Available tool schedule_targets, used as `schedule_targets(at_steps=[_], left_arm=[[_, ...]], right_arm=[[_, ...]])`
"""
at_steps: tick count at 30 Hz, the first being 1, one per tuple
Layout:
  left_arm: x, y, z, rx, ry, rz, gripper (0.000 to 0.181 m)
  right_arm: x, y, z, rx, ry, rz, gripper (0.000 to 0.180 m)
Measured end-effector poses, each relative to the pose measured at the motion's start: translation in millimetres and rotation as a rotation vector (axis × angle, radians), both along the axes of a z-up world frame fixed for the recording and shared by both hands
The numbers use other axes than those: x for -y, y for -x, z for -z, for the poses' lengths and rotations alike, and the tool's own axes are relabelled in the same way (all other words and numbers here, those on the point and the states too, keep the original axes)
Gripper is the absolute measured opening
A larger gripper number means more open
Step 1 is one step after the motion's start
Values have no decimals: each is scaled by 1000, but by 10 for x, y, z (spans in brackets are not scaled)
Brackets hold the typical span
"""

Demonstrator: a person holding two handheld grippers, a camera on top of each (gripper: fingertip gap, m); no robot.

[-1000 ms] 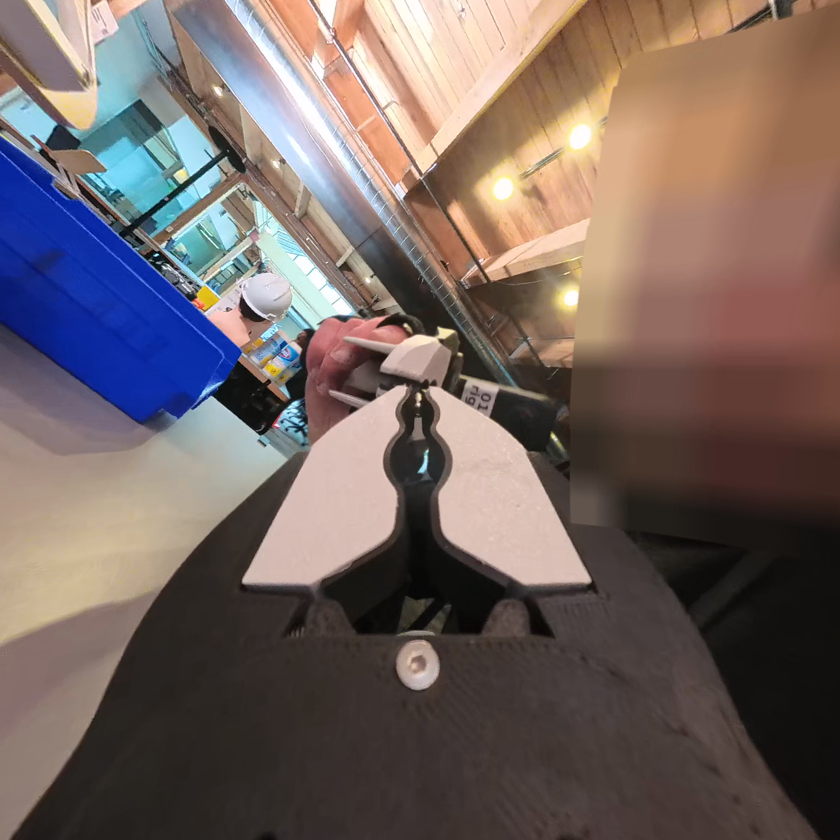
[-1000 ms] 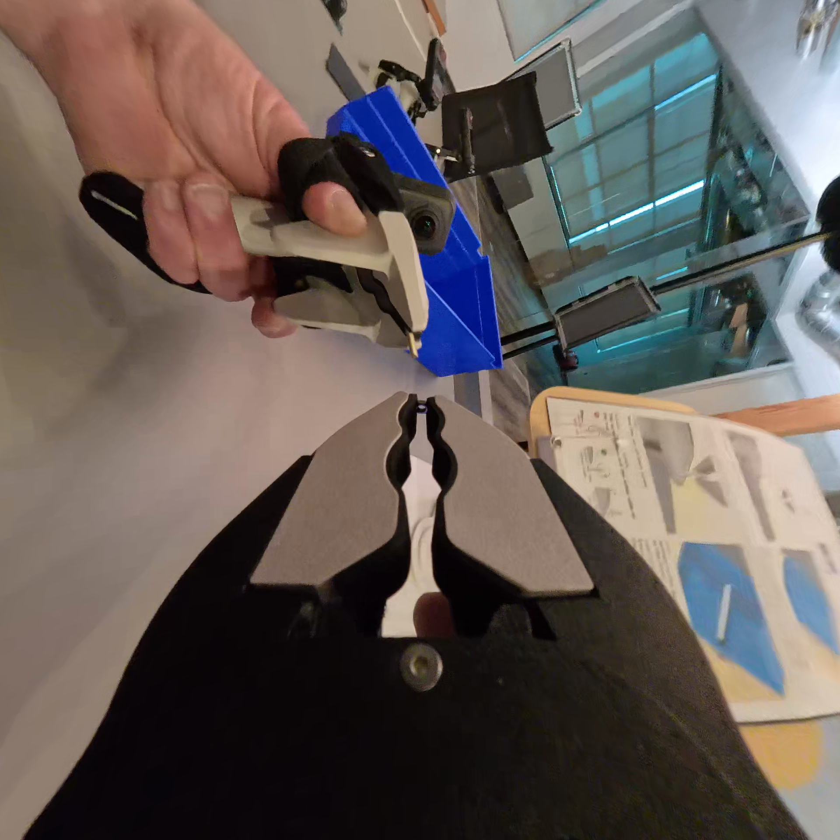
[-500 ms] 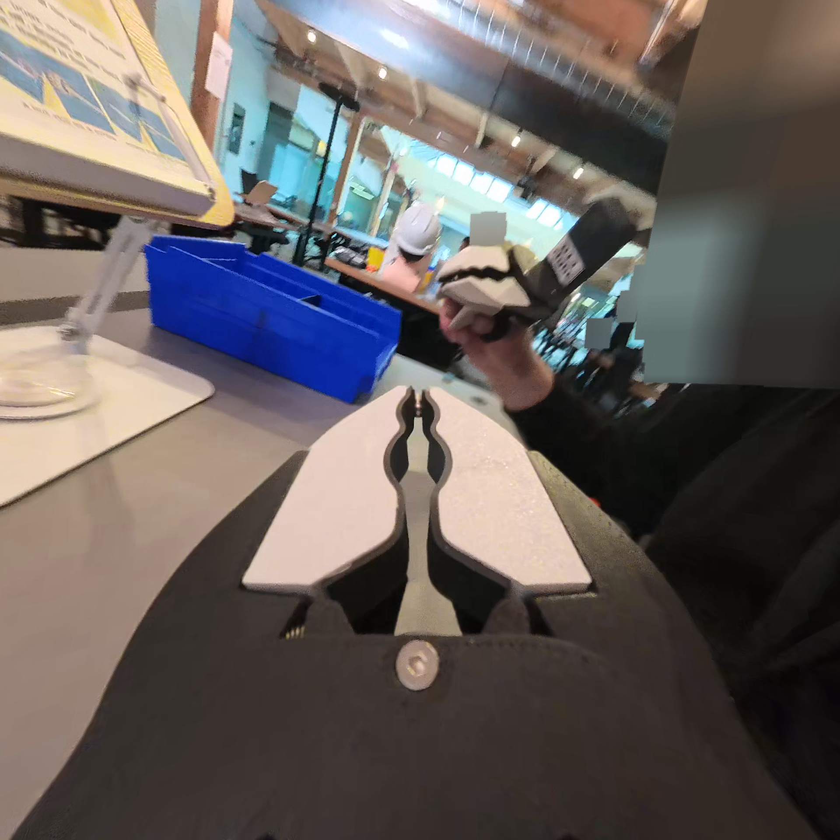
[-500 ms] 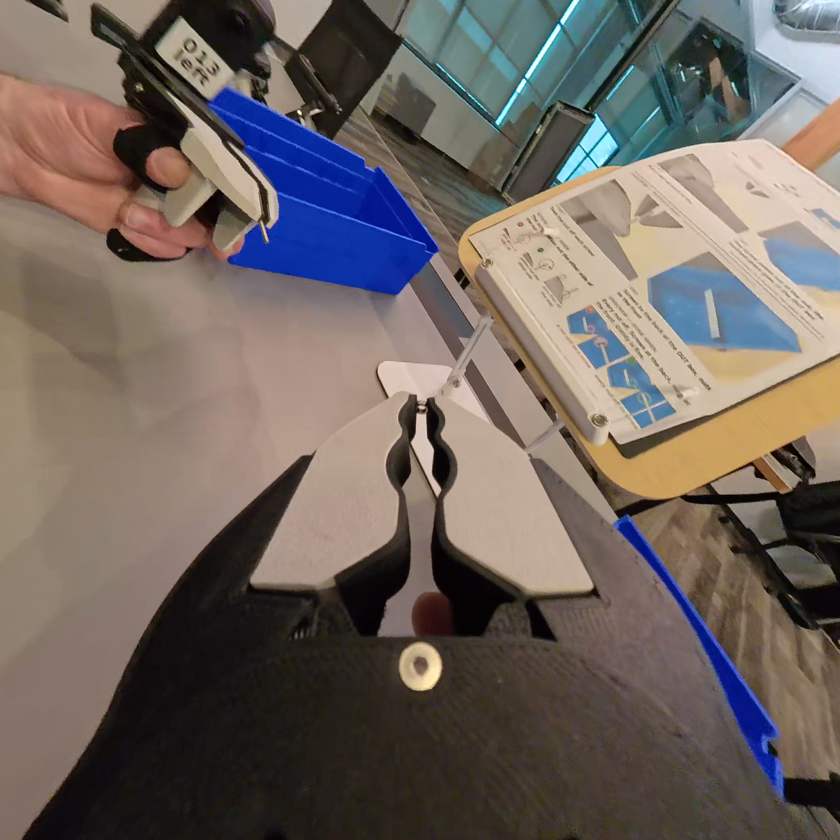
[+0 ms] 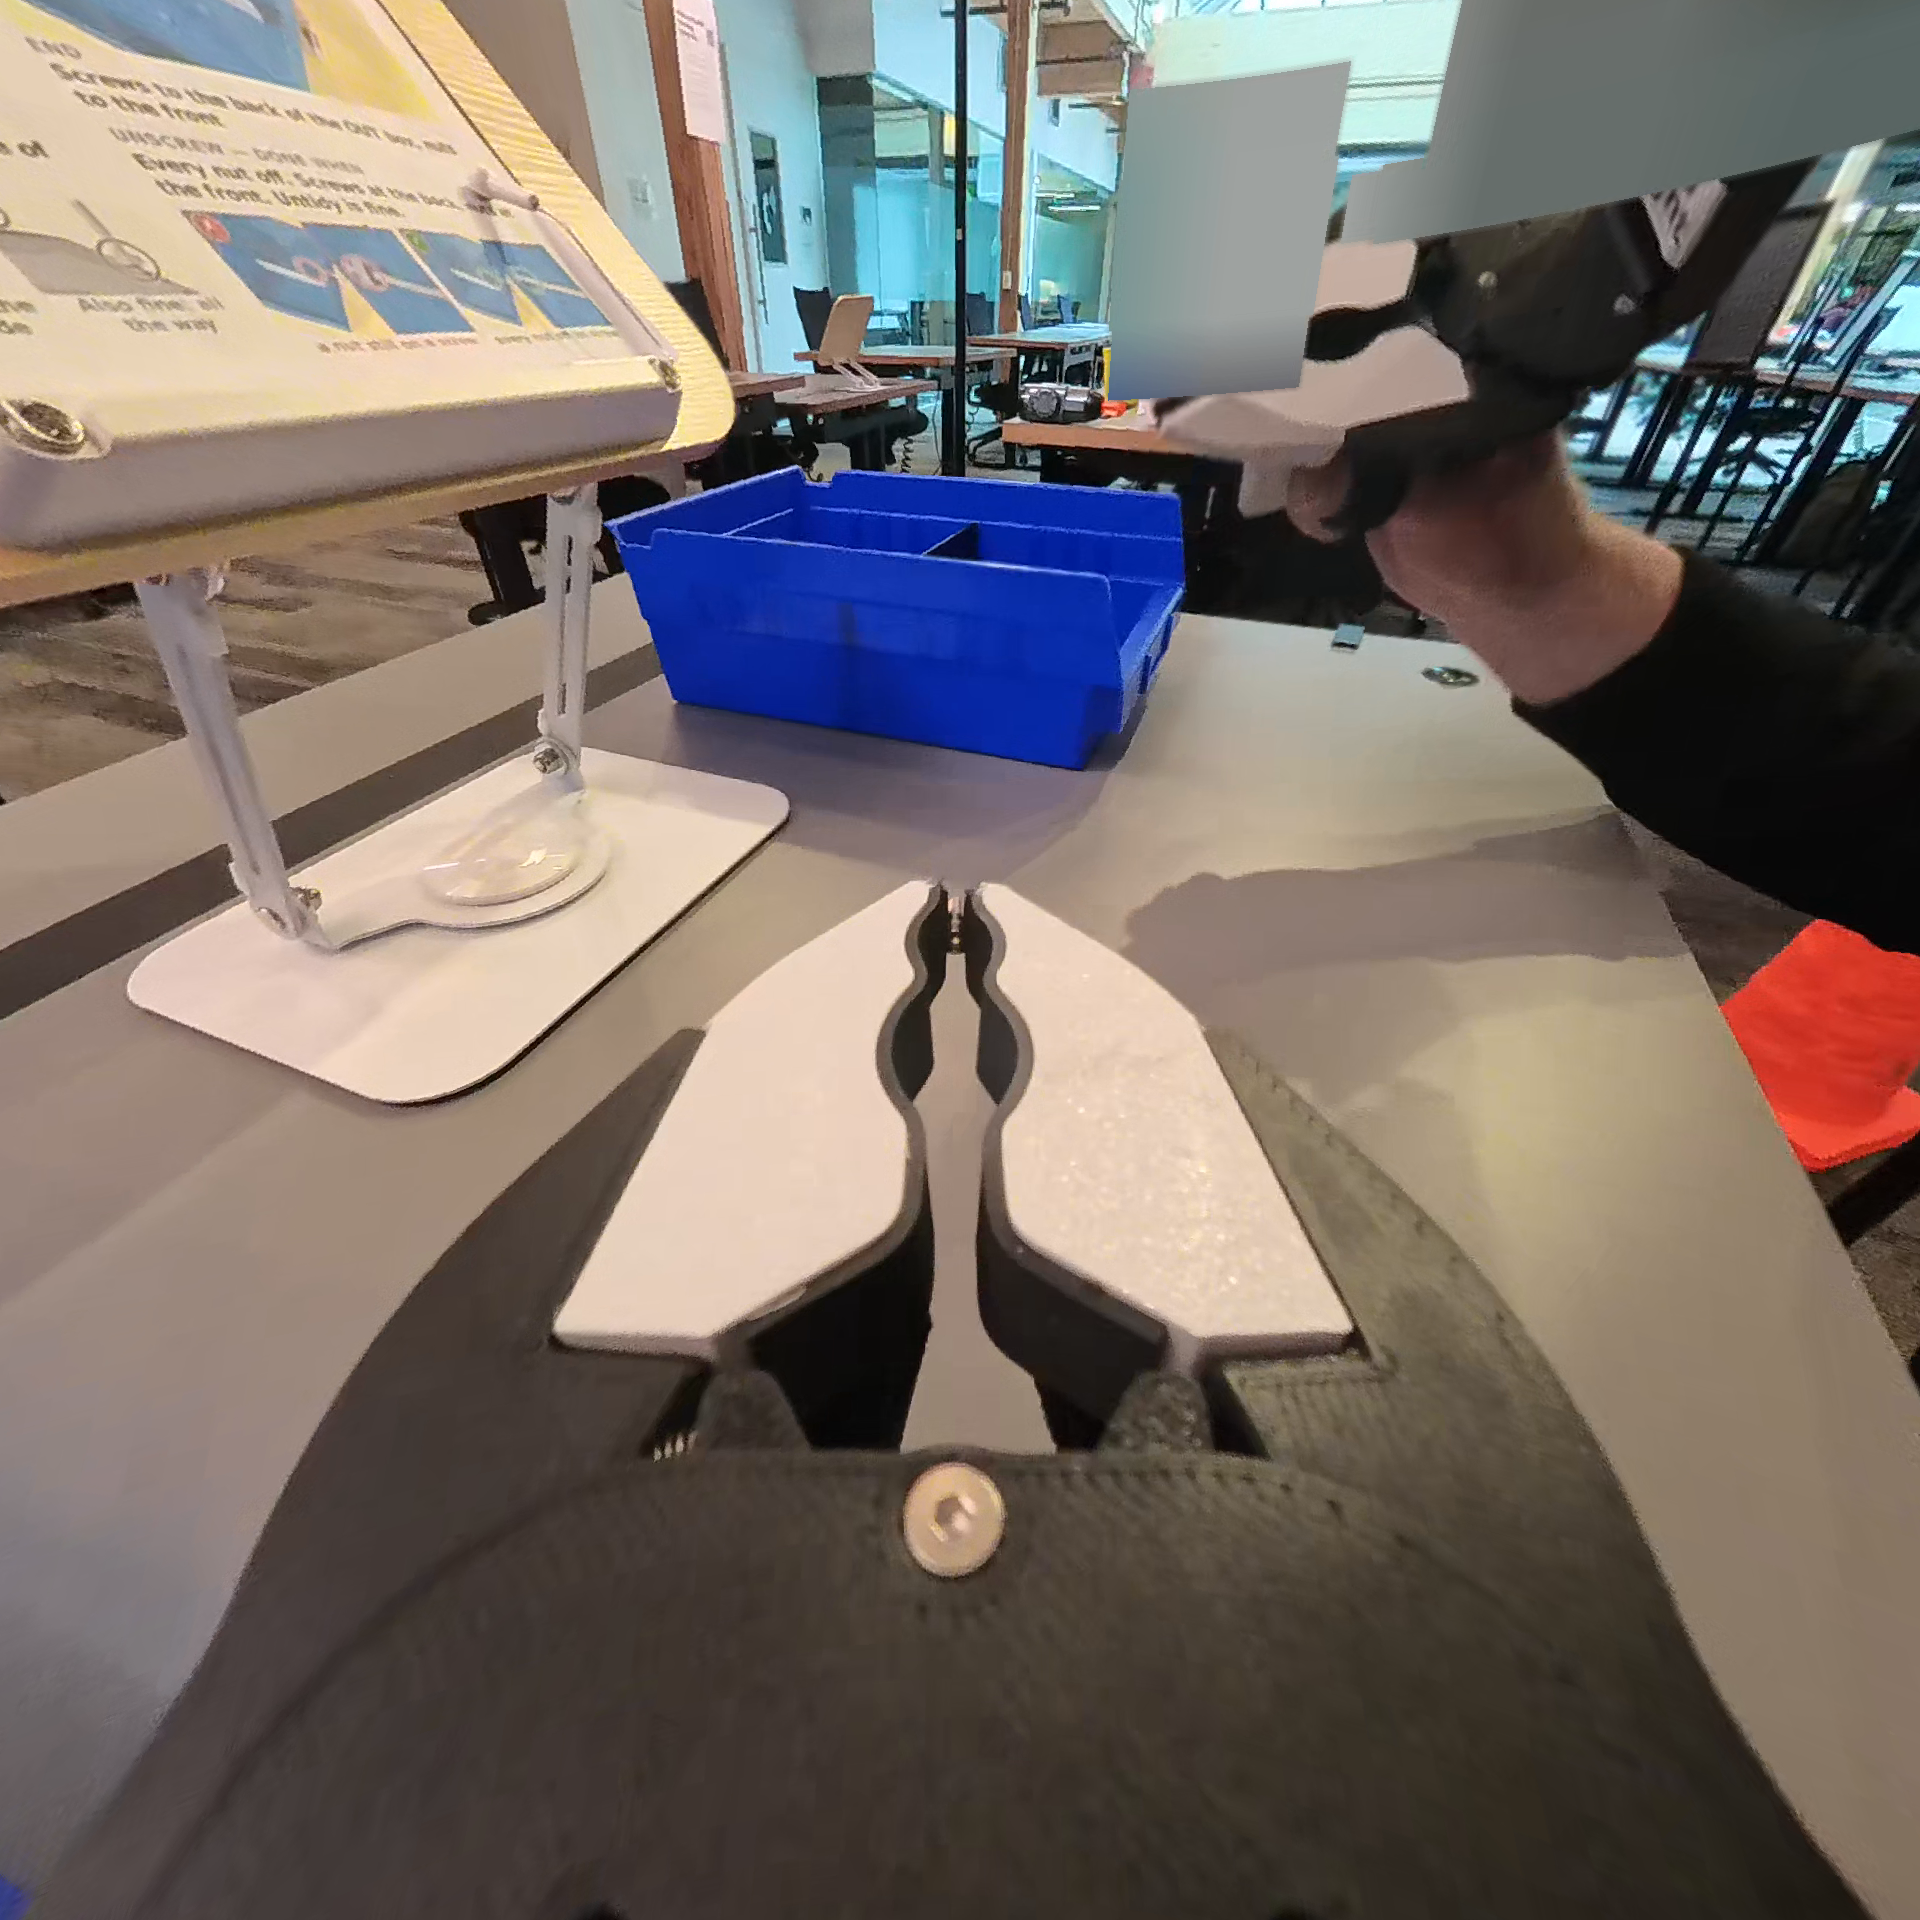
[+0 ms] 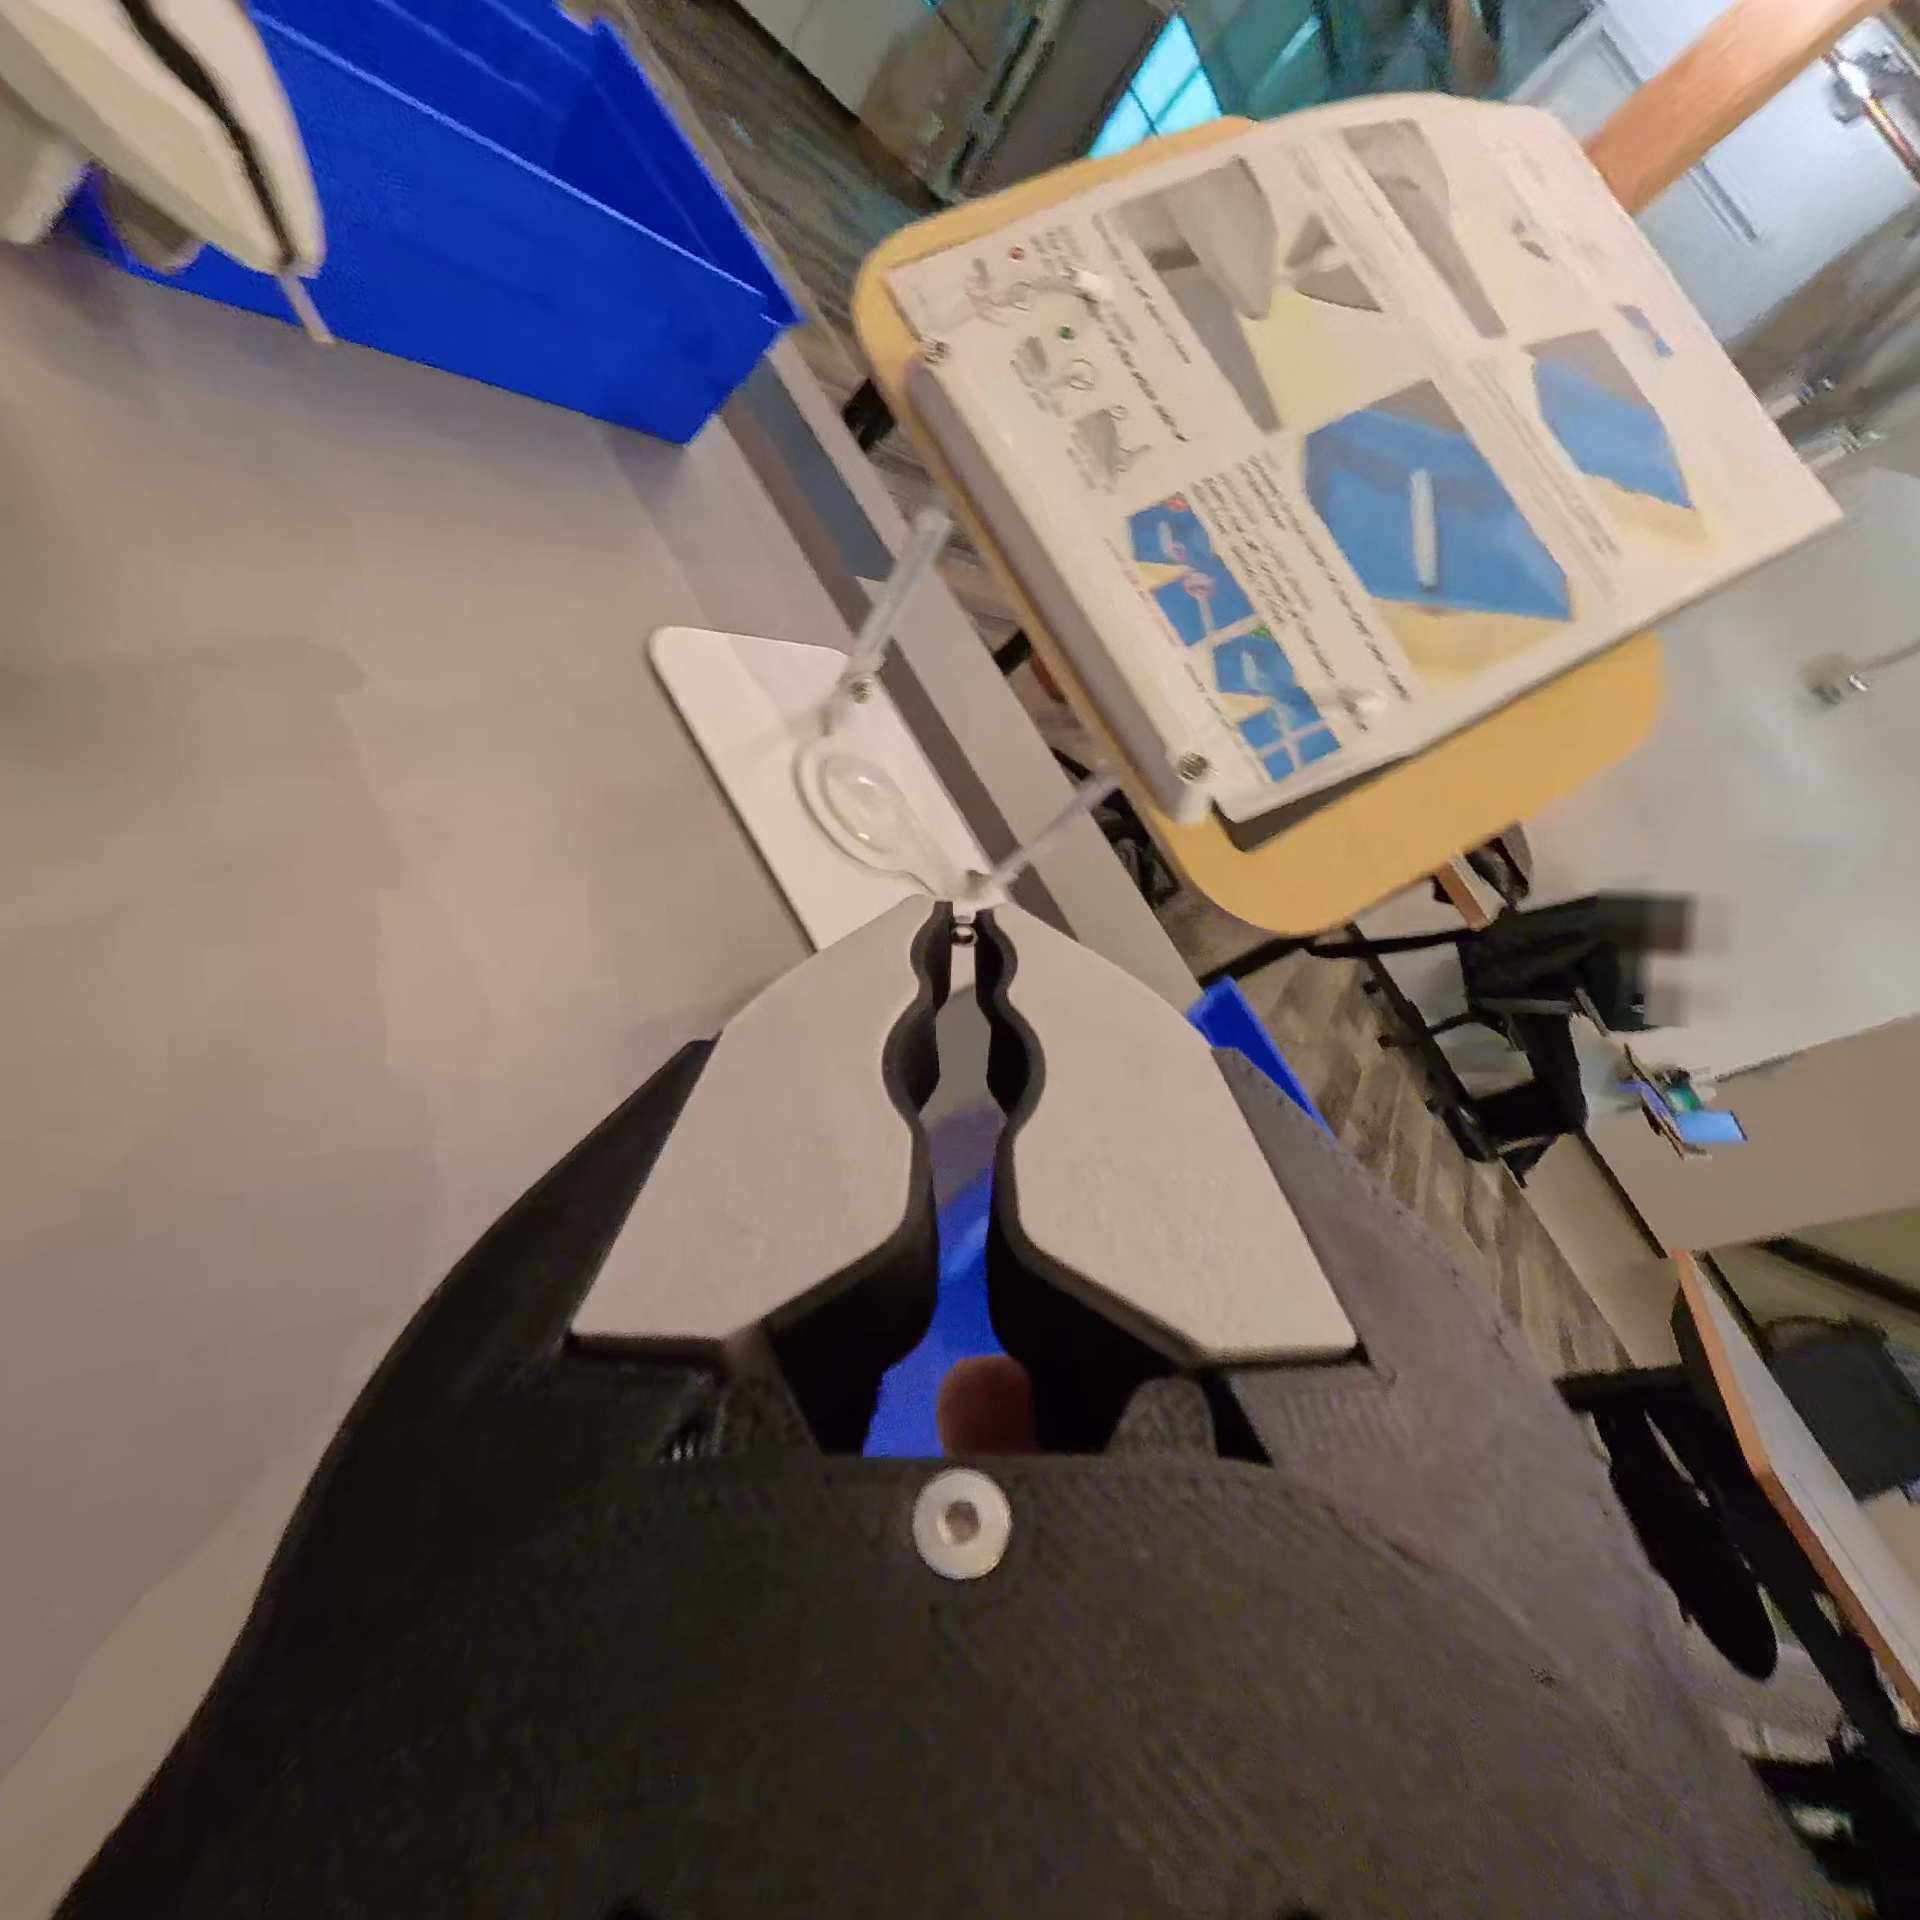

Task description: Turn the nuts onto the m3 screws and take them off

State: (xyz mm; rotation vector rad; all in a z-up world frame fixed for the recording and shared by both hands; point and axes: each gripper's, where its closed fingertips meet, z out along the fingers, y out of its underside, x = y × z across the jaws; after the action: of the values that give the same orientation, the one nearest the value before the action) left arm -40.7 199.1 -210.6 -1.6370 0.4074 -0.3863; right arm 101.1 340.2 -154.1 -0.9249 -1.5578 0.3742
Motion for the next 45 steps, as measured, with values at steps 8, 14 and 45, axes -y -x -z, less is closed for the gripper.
schedule_targets(at_steps=[8,14,45], left_arm=[[-5,34,30,-5,-5,-17,3],[-10,44,33,2,-6,-20,3],[-40,-185,-104,14,-52,59,3]], right_arm=[[-1064,-347,-10,37,191,218,5],[-1532,-366,326,142,300,272,5],[-397,-216,-103,257,557,-1,18]])
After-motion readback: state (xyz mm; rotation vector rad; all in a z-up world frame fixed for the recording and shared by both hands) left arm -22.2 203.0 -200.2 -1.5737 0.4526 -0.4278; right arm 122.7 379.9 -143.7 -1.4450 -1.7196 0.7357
